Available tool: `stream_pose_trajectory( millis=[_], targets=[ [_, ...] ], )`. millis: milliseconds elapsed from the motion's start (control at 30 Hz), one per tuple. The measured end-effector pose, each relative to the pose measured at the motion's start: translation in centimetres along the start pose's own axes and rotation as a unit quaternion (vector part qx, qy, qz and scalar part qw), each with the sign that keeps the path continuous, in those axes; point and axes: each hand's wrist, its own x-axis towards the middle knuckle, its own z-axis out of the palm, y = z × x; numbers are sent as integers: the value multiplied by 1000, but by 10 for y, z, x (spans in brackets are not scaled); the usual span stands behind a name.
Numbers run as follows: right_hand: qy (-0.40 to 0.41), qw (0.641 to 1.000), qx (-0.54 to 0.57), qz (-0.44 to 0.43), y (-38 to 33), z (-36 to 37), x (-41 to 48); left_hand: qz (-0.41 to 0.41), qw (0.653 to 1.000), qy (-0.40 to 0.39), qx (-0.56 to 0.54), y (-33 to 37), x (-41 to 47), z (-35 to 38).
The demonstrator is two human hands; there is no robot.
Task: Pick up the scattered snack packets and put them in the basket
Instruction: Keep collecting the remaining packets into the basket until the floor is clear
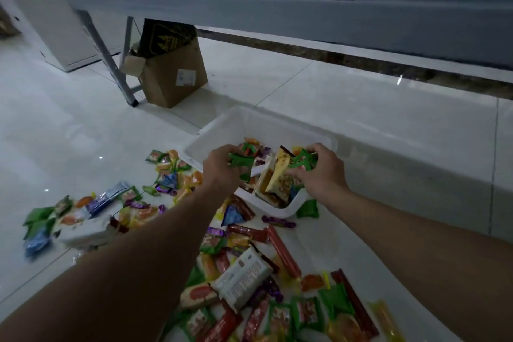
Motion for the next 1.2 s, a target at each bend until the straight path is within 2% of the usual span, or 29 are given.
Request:
stream_pose_trajectory(
  millis=[167,433,633,933,1200],
  targets=[
    [17,1000,-1,4,-22,36,24,-13,999,-35,9,-20,34,-5],
    [38,999,-23,28,-29,83,57,32,995,-71,58,-38,83,2],
    [49,997,-44,37,-33,100,85,30,993,-92,63,-64,98,5],
    [4,993,-119,25,-27,124,100,77,984,-128,96,-78,95,-5],
    [-62,982,-175,-24,-27,87,62,107,978,-128,128,-57,74,-16]
  ],
)
